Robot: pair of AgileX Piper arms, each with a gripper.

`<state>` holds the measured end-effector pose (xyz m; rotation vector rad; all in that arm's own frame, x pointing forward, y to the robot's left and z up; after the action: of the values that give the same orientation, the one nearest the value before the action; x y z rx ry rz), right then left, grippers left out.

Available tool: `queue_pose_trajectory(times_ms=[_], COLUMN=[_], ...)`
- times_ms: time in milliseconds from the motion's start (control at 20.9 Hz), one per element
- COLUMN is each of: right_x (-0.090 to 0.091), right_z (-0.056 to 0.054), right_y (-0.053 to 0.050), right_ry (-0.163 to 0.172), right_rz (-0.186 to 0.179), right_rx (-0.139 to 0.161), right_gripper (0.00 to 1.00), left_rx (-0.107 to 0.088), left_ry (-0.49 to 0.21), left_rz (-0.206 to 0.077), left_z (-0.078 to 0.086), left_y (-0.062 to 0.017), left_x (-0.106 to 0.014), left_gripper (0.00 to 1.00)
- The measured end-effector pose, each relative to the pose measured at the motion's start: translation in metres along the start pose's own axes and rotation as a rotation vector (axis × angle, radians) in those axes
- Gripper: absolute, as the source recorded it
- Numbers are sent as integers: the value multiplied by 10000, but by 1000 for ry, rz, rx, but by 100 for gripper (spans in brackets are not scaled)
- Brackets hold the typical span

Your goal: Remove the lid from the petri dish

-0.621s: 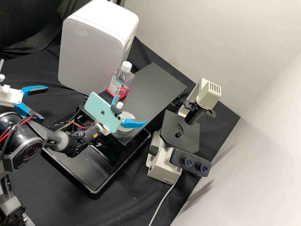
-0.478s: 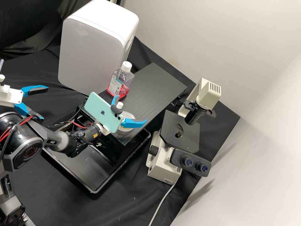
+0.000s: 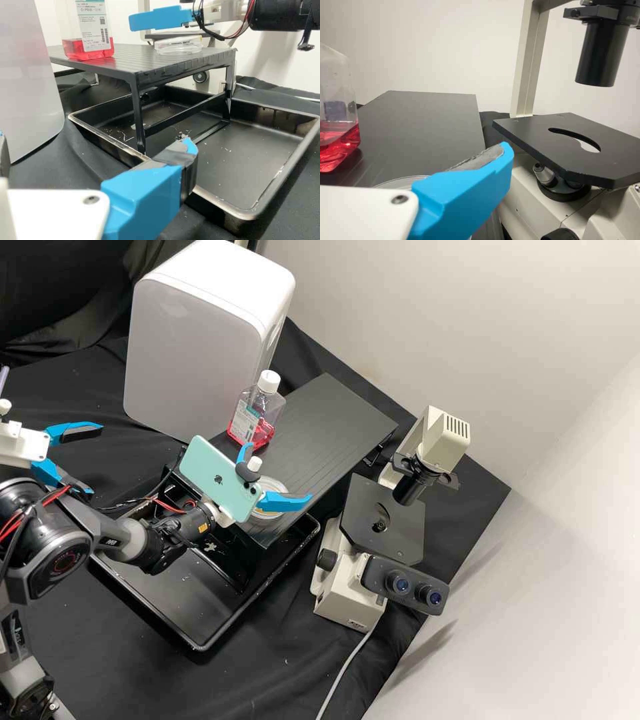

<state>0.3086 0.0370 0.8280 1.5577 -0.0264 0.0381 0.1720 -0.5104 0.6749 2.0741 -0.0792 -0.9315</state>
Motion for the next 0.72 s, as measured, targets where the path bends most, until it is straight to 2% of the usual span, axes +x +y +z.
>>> queue_pose_trajectory(times_ms=[96,239,430,716], right_x=[-4,-35,-60,-52], right_z=[18,106,226,290], right_y=[10,48,-2,-65], right_ry=[-6,-34,-71,-52], right_rz=[3,17,5,26], right_rx=[0,-1,6,38], right_gripper=[100,100,100,100], left_rx=[0,-1,-1,-1], left_ry=[0,2,2,3], left_rz=[-2,-10,-10,-16], left_z=[-1,-6,-6,-9], left_y=[-5,-22,-22,-34], left_x=[7,18,18,21], left_gripper=[100,100,100,100])
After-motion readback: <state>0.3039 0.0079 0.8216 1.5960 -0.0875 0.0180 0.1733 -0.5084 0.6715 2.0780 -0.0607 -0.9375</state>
